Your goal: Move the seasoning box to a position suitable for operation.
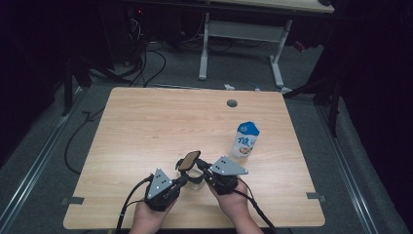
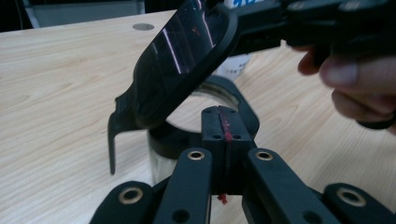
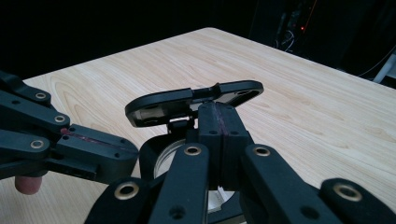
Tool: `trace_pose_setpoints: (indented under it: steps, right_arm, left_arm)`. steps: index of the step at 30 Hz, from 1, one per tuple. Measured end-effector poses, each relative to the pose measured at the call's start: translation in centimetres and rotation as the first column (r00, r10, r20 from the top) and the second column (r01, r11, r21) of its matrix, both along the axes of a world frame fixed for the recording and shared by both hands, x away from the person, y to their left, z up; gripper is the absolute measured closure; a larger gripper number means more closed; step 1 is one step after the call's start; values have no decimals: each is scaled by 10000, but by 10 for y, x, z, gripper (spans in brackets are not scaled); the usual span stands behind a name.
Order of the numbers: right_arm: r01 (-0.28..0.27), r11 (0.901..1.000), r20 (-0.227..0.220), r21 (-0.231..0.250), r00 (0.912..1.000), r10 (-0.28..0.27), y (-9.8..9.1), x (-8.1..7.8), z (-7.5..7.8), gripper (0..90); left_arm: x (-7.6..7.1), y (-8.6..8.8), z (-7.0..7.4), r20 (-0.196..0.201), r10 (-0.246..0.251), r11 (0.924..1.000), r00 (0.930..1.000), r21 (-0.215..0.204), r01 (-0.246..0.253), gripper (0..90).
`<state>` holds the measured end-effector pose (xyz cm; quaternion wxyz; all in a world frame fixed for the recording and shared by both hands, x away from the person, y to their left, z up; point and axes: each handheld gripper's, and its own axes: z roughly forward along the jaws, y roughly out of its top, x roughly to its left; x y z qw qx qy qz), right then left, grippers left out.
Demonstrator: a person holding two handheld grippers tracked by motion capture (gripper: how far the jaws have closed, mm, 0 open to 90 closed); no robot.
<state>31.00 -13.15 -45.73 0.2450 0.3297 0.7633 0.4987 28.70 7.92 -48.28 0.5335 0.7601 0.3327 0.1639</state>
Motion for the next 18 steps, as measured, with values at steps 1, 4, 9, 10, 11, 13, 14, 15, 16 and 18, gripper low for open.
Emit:
trace_pose_setpoints:
  steps: [1, 4, 9, 10, 11, 13, 14, 15, 16, 18]
  right_arm:
    - [-37, 10000, 14, 49, 10000, 36, 0, 0, 0, 899]
    - [-31, 10000, -18, -13, 10000, 31, 0, 1, -1, 899]
    - [-9, 9999, -94, -105, 10000, 8, -2, 0, -4, 899]
    - [27, 10000, -142, -74, 9999, -28, -4, -1, -6, 899]
    - [55, 9999, -168, -87, 9998, -57, -5, -1, -8, 899]
    - [95, 9999, -267, -66, 9996, -97, -10, -2, -12, 899]
    - [132, 9999, -316, -28, 9994, -132, -11, -3, -14, 899]
    - [153, 9999, -323, -48, 9994, -155, -13, -4, -16, 899]
    - [163, 9999, -373, -26, 9992, -164, -15, -6, -17, 899]
    - [138, 9999, -384, -1, 9992, -138, -17, -9, -20, 899]
  left_arm:
    - [1, -2, 1, 17, 7, 10000, 10000, -59, -7, 900]
    - [4, -7, 4, 93, 63, 9999, 9999, -103, -62, 900]
    - [7, -13, 7, 168, 132, 9999, 9998, -111, -130, 900]
    - [7, -13, 7, 185, 131, 9999, 9997, -97, -129, 900]
    - [7, -14, 7, 201, 145, 9999, 9997, -89, -143, 900]
    - [7, -14, 7, 229, 154, 9998, 9996, -117, -151, 900]
    - [7, -14, 7, 230, 162, 9998, 9996, -123, -159, 900]
    - [8, -14, 7, 242, 177, 9998, 9996, -124, -174, 900]
    - [8, -14, 7, 242, 190, 9997, 9995, -154, -186, 900]
    - [8, -14, 8, 262, 206, 9997, 9994, -153, -202, 900]
